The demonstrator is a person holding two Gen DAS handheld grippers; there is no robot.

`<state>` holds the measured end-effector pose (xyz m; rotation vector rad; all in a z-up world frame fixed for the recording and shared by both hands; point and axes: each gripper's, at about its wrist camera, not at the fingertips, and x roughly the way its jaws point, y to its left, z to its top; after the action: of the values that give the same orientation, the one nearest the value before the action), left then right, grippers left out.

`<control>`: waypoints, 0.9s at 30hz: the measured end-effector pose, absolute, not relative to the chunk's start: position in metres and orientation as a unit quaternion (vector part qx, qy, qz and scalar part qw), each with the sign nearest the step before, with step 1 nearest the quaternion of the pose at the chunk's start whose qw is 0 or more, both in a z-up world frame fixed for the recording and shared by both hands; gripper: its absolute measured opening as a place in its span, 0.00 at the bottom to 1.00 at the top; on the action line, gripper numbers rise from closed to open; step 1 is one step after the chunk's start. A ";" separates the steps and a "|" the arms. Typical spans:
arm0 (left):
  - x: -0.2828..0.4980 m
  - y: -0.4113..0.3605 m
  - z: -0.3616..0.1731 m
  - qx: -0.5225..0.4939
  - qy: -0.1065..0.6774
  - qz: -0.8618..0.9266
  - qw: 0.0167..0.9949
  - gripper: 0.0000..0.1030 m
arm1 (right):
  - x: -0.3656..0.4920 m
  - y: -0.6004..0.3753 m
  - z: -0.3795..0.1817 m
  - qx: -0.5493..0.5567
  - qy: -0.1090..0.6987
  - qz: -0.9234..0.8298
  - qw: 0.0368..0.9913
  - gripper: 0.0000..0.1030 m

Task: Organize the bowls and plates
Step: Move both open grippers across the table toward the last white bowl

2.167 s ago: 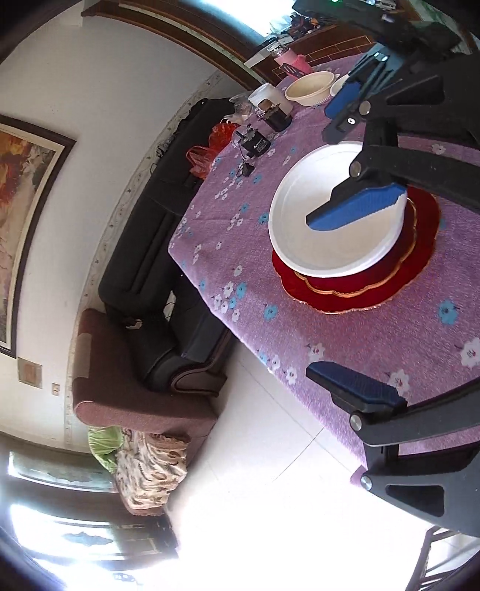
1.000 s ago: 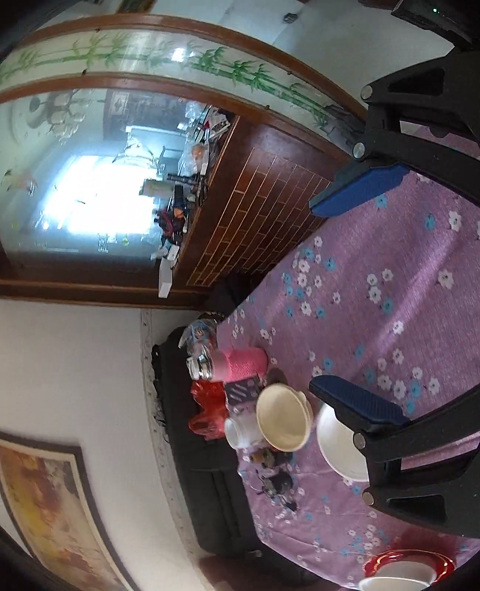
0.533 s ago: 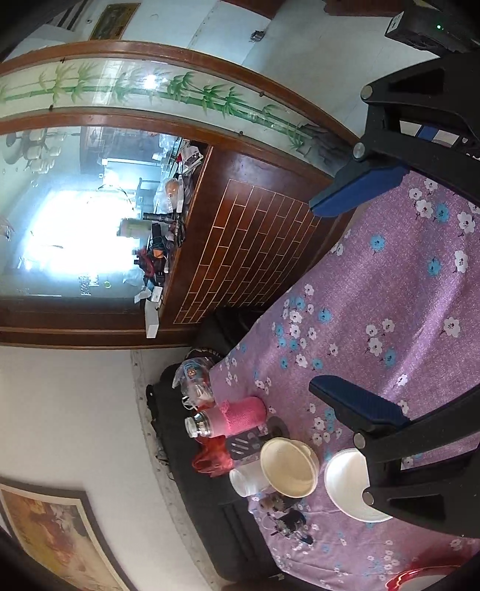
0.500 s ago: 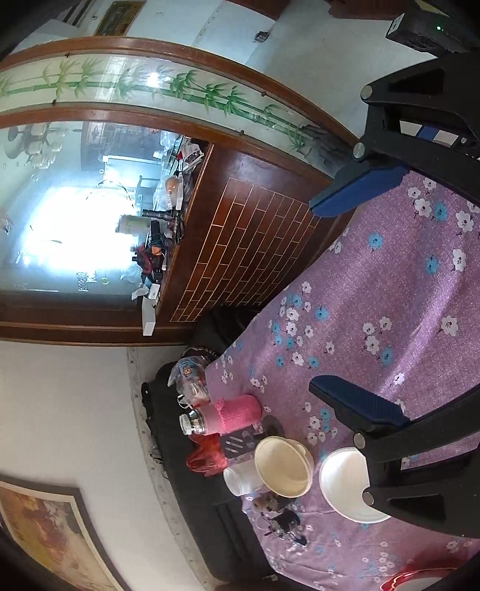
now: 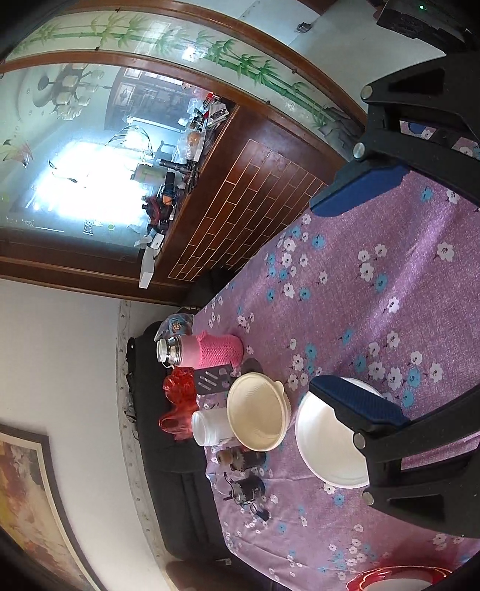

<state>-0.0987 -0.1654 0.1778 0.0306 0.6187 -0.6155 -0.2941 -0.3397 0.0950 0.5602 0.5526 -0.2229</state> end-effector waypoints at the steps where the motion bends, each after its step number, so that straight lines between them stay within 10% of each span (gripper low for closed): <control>1: -0.095 -0.162 0.176 0.012 0.301 -0.296 0.907 0.84 | -0.290 -0.338 0.096 0.270 0.270 -0.107 0.918 0.75; 27: -0.114 0.064 0.192 -0.074 0.325 -0.050 0.941 1.00 | -0.174 -0.307 0.086 0.335 0.296 0.025 0.894 0.75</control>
<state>-0.1141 0.0639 0.1925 -0.1515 0.6630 -0.1030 -0.1742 -0.3072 0.0862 0.6938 0.6129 0.0518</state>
